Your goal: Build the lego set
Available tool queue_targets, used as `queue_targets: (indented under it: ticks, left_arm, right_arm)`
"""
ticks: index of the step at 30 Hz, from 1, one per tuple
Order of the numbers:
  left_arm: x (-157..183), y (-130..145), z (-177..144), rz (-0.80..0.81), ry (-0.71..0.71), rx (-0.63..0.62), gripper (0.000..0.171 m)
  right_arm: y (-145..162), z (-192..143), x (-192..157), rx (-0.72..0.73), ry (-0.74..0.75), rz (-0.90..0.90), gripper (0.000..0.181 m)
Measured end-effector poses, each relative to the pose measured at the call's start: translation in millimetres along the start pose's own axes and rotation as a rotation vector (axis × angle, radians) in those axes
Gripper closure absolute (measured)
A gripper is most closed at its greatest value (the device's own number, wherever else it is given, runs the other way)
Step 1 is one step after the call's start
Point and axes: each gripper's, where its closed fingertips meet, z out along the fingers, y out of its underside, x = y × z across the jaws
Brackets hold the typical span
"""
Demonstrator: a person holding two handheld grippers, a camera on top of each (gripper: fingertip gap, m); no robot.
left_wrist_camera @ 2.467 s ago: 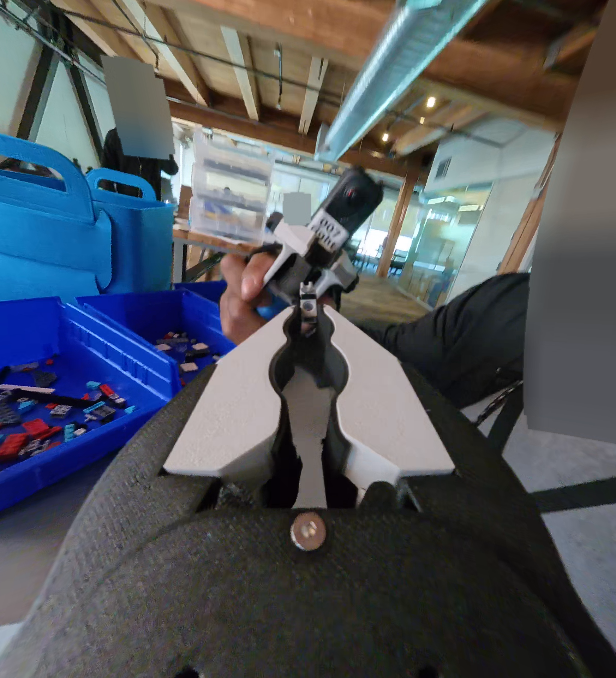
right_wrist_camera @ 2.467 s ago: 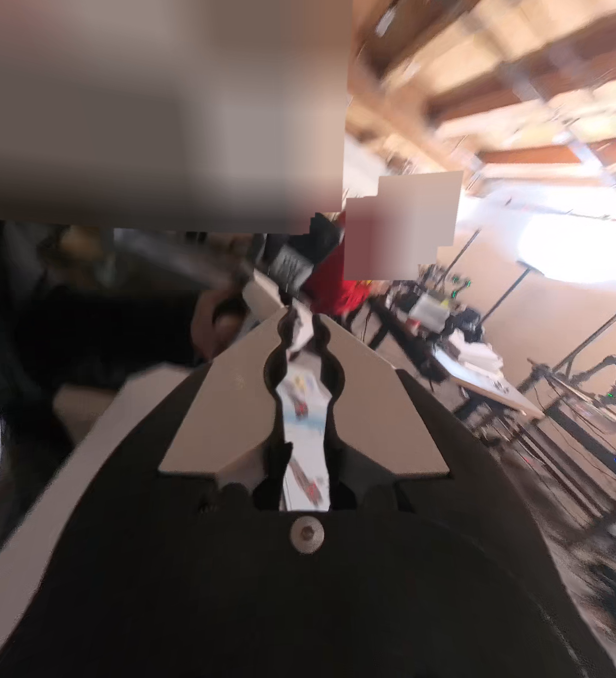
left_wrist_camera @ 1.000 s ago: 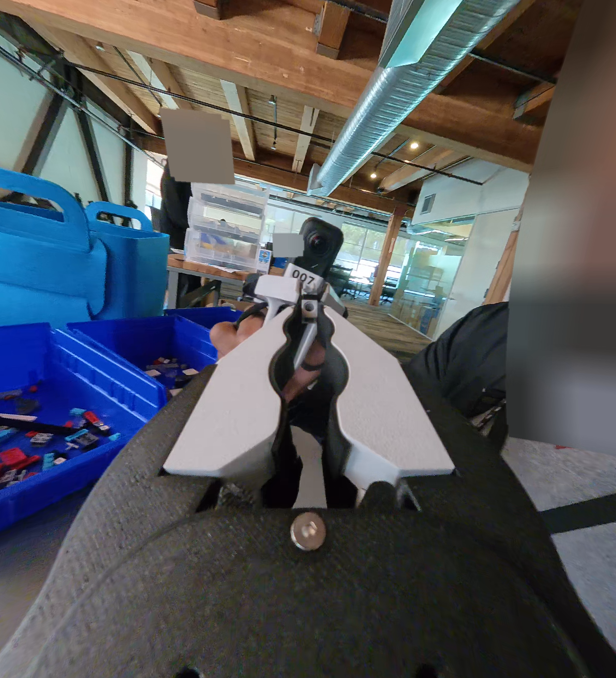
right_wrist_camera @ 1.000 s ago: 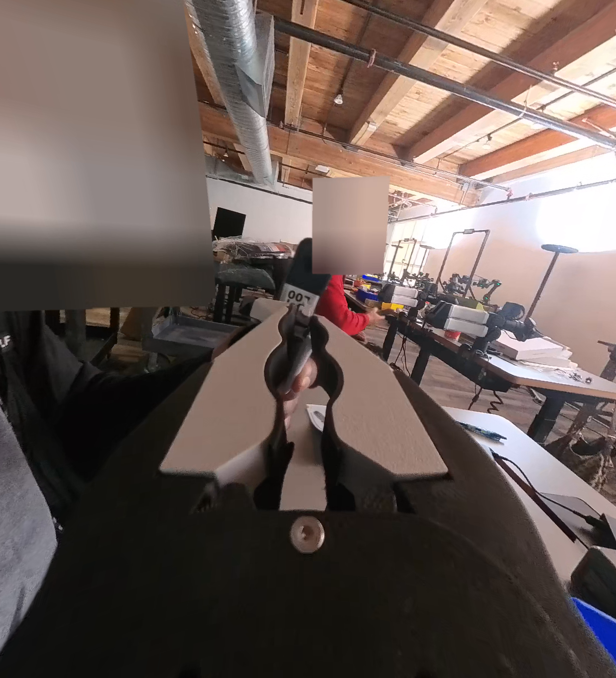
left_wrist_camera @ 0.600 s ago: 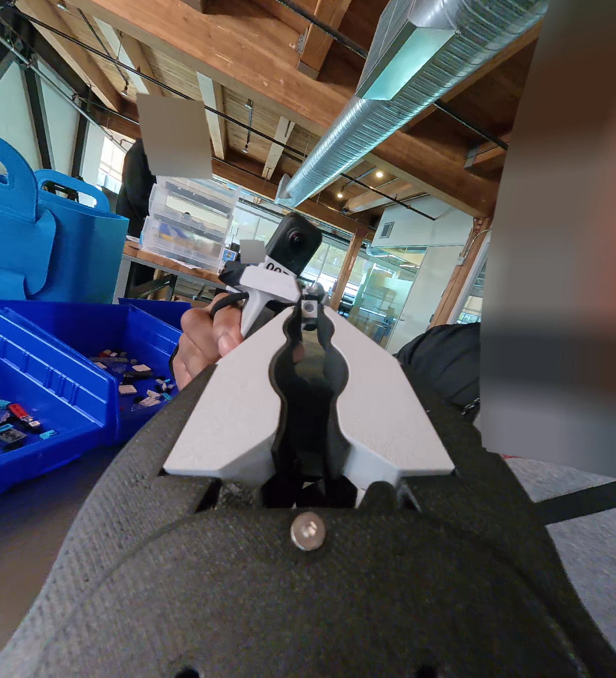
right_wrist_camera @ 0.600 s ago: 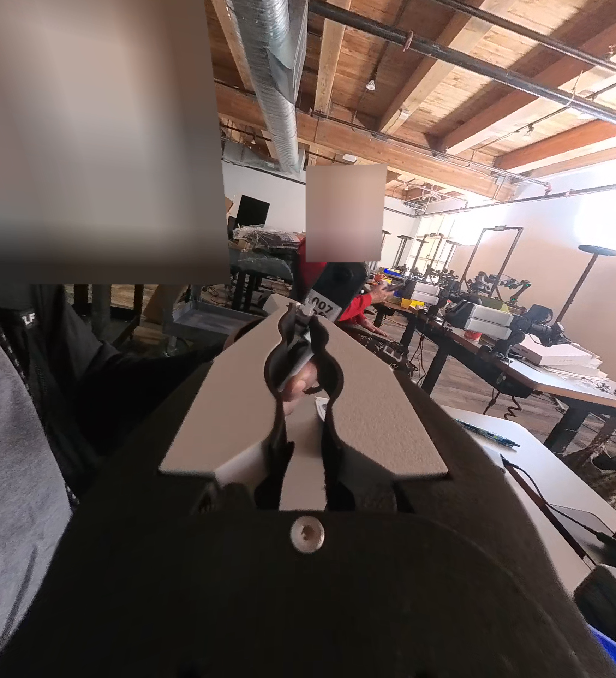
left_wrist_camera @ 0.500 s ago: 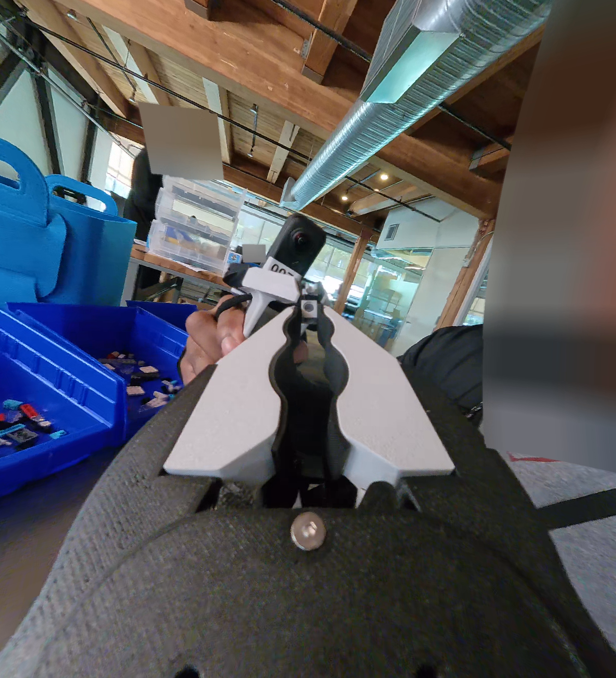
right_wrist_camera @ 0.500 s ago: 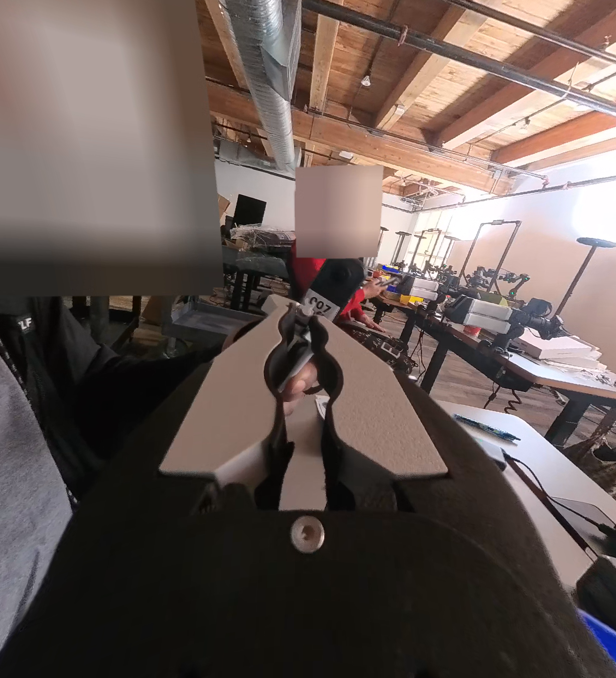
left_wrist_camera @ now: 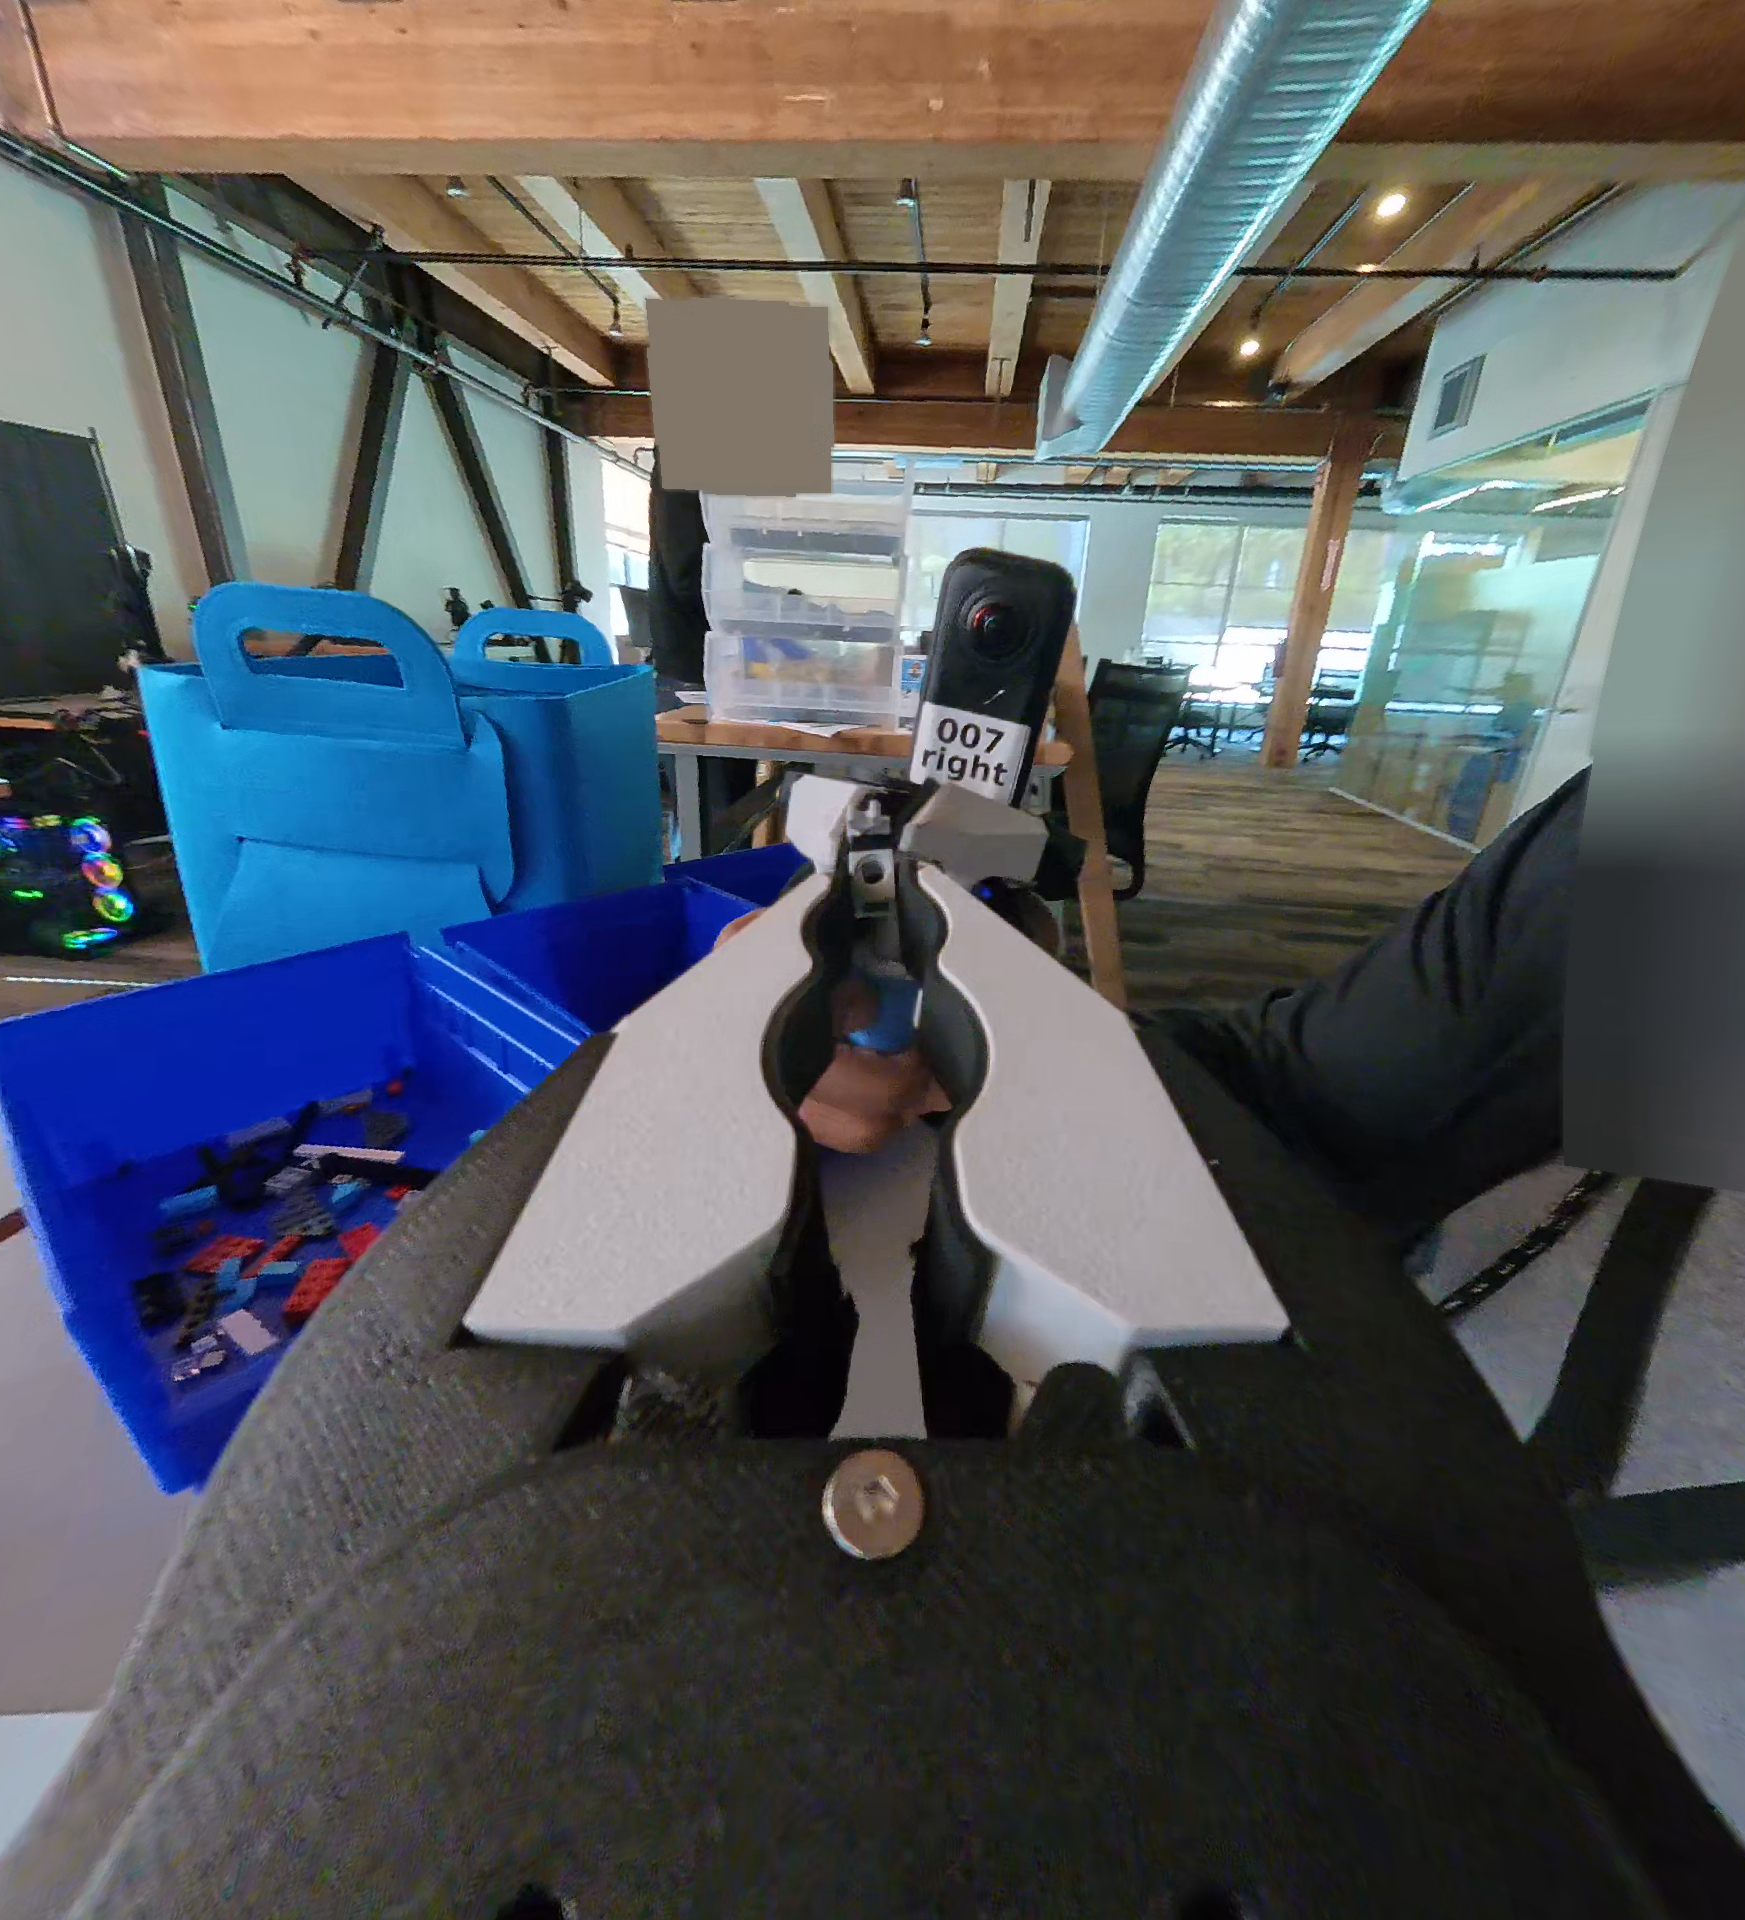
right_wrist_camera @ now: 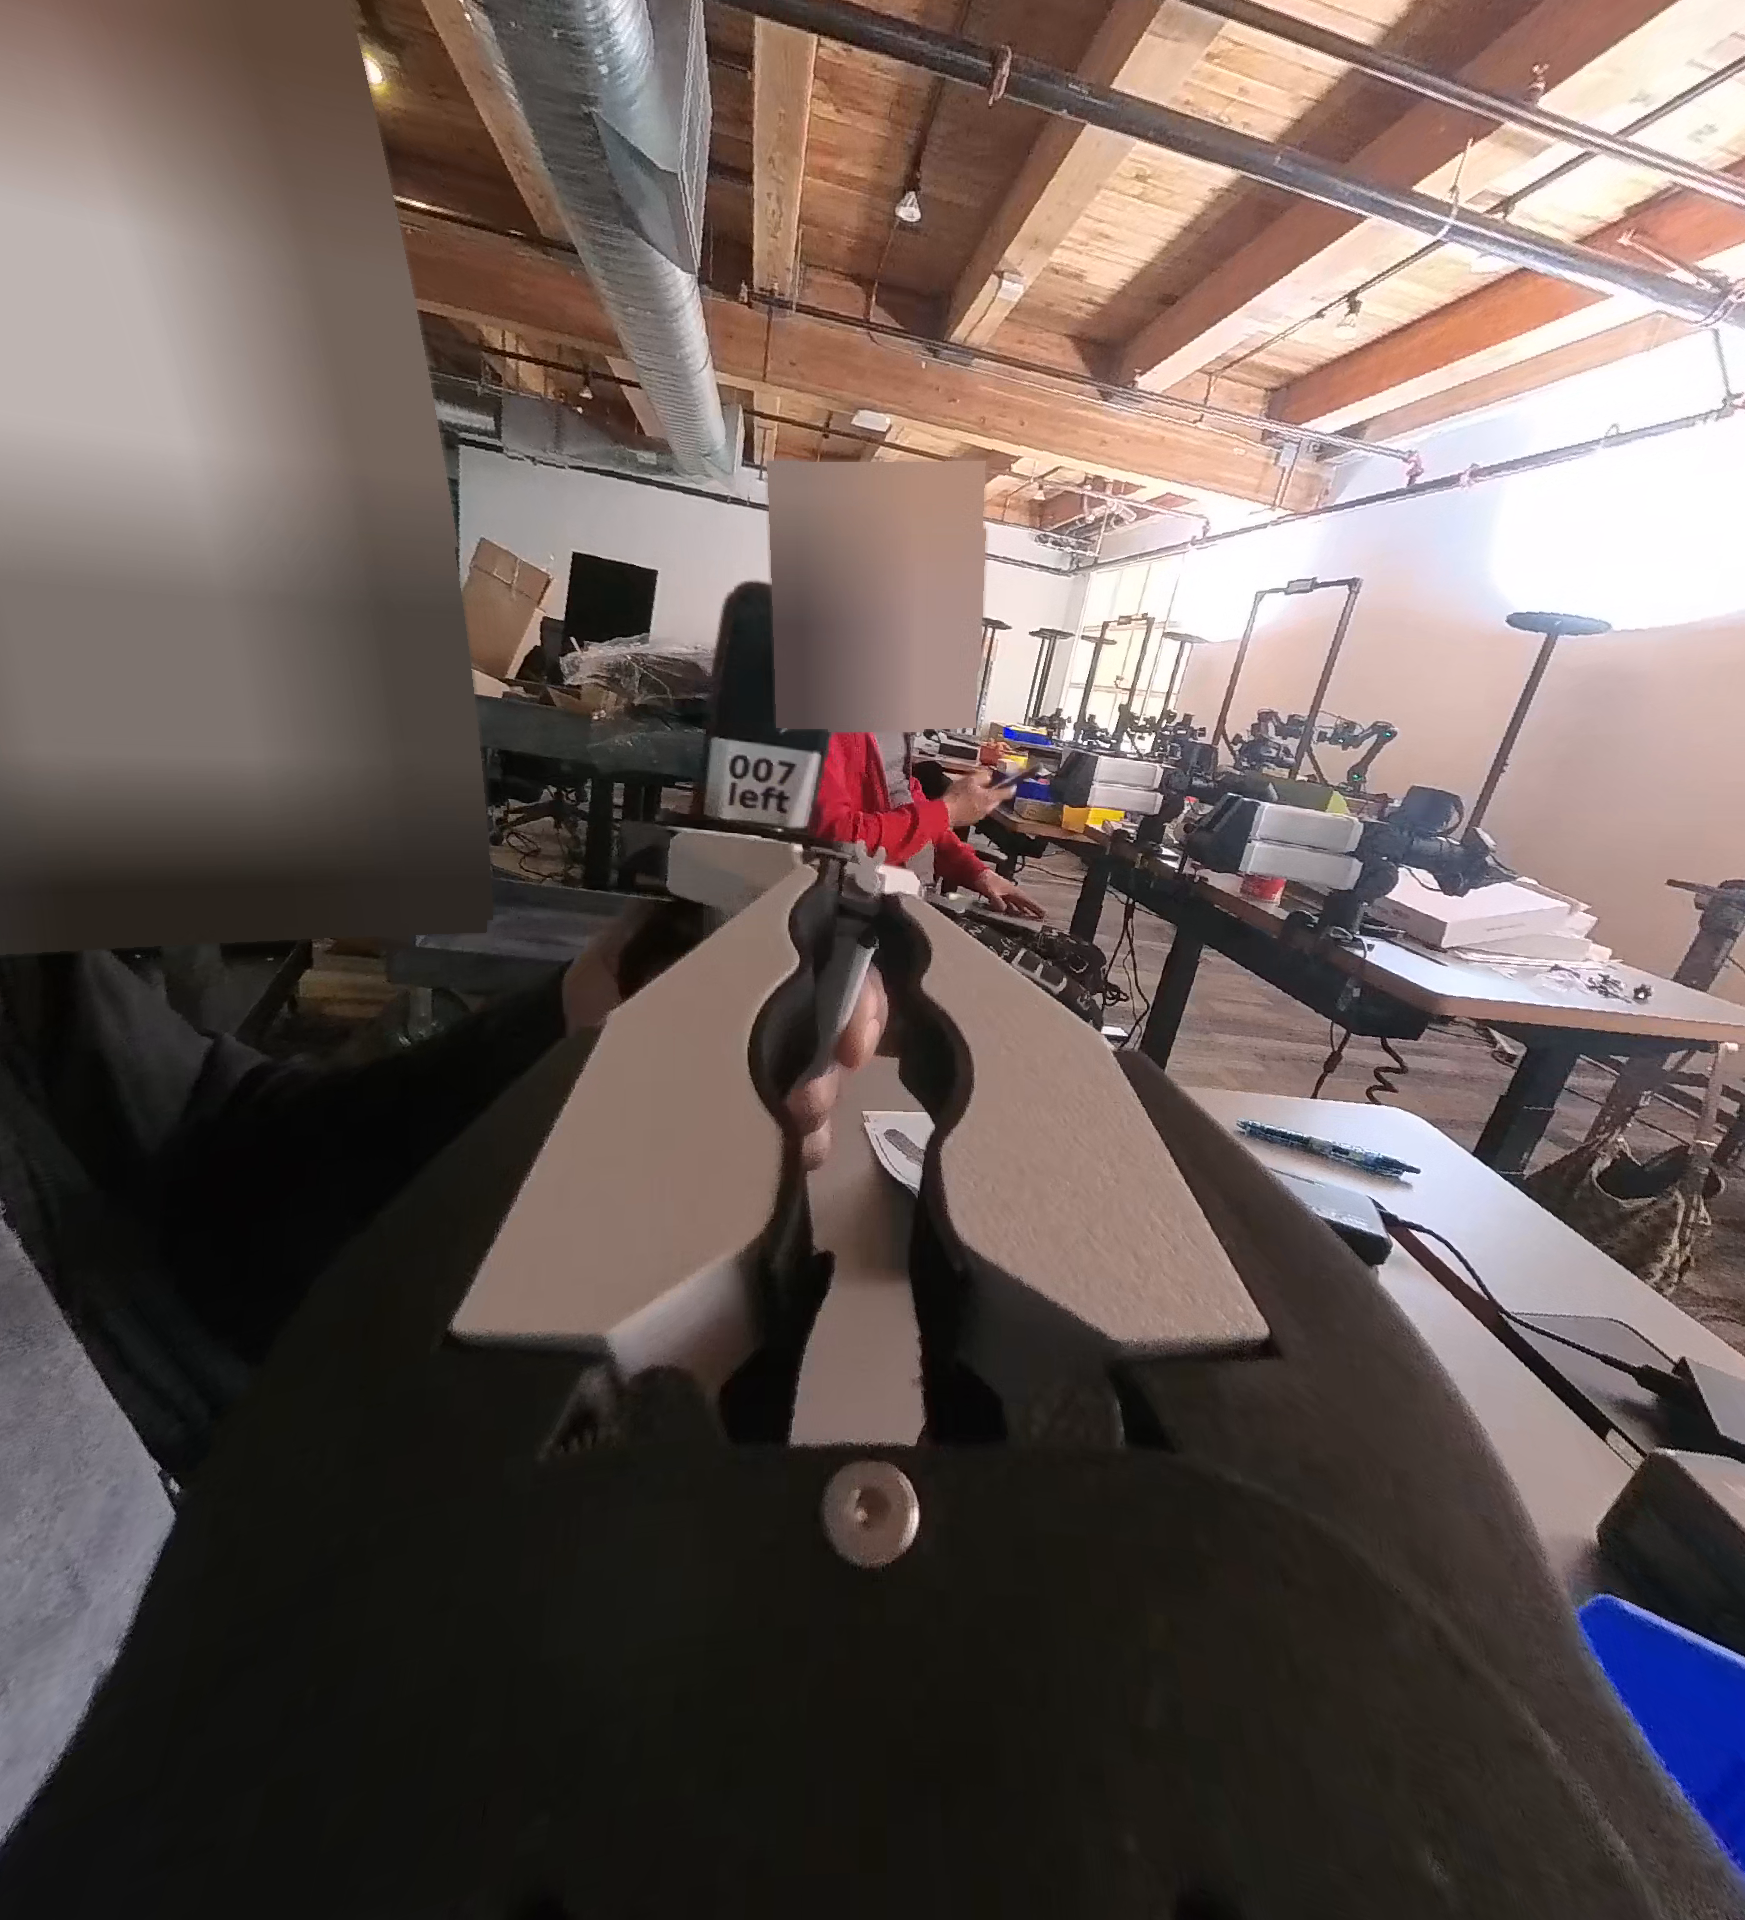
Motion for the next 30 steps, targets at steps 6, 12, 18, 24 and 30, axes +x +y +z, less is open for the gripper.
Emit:
queue_targets:
  ticks: [6,12,18,24,30]
  left_arm:
    - [1.8,-0.9,0.3,0.004,0.008,0.008,0.163]
    - [-10.7,-1.7,-6.9,-0.126,0.017,0.099,0.163]
    - [-24.5,10.8,-20.4,-0.404,0.069,0.246,0.163]
    - [-32.6,27.8,-21.5,-0.601,0.078,0.309,0.163]
    - [-40.1,35.2,-23.6,-0.639,0.054,0.311,0.163]
  right_arm:
    - [-1.9,-0.2,-1.6,0.004,-0.012,0.006,0.173]
    - [-2.1,-10.0,6.3,0.067,0.01,0.064,0.161]
    - [30.4,-15.0,12.4,0.035,0.12,-0.112,0.156]
    - [45.6,-2.2,16.6,-0.024,0.187,-0.511,0.151]
    - [63.8,9.4,24.9,-0.153,0.215,-0.823,0.15]
